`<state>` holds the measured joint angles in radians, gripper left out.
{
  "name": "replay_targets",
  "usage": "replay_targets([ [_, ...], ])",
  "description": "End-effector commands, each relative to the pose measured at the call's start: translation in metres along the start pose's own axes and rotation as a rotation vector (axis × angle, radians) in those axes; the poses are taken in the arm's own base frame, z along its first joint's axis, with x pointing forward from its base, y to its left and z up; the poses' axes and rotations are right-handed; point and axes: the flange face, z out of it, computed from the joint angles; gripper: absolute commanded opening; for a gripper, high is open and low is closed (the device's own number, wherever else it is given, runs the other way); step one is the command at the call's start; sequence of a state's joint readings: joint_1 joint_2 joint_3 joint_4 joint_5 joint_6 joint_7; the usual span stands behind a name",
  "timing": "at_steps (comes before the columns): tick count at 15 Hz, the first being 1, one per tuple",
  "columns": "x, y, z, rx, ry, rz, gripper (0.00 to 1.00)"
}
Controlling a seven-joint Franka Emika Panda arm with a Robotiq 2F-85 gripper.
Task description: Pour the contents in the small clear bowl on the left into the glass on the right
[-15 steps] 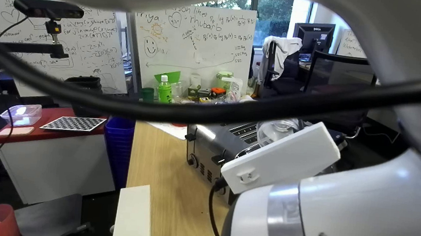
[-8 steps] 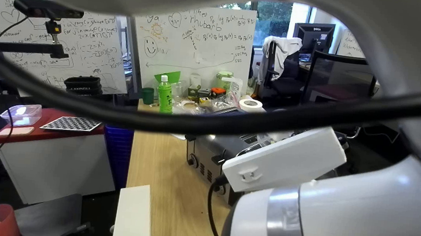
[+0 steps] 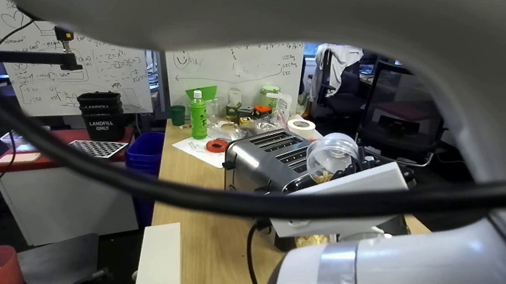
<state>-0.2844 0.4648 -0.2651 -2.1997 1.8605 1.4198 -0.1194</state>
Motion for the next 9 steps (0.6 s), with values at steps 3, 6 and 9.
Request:
replay_targets([
  [3, 0.0012, -0.0016, -0.0030, 0.058, -0.067, 0.023, 0.02],
  [6, 0.0007, 0.0008, -0.0035, 0.061, -0.092, 0.023, 0.02],
  [9, 0.0007, 0.0014, -0.0031, 0.063, -0.107, 0.025, 0.02],
])
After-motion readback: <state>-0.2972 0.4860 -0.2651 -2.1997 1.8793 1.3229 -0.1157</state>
